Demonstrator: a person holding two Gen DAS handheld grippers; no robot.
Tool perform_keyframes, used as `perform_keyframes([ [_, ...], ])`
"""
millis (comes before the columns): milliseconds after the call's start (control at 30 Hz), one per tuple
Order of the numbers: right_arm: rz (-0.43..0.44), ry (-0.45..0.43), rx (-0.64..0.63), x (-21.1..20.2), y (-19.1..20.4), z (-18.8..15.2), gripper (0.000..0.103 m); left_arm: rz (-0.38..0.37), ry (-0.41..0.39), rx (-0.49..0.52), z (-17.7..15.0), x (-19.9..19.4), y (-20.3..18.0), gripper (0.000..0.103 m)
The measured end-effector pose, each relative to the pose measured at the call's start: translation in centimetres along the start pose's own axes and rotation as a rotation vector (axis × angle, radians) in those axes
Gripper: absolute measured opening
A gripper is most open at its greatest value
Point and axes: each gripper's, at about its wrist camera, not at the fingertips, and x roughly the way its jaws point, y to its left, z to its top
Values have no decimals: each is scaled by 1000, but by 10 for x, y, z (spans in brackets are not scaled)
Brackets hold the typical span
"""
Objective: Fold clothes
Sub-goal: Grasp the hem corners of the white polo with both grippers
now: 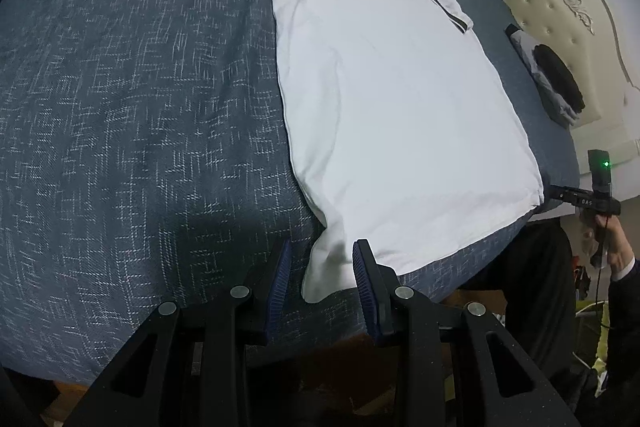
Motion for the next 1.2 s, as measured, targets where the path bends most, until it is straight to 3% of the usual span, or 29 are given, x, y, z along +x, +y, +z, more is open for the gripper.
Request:
perform_keyframes([
  [667, 10, 13, 49, -7, -16, 6, 49, -10, 25, -8, 2, 6, -1, 35],
  [1033, 33, 30, 1, -7, -5, 9, 49, -12, 59, -4, 3, 27, -4, 35],
  [1200, 48, 29, 0, -11, -14, 12, 43, -19, 64, 4, 3, 34, -5, 35],
])
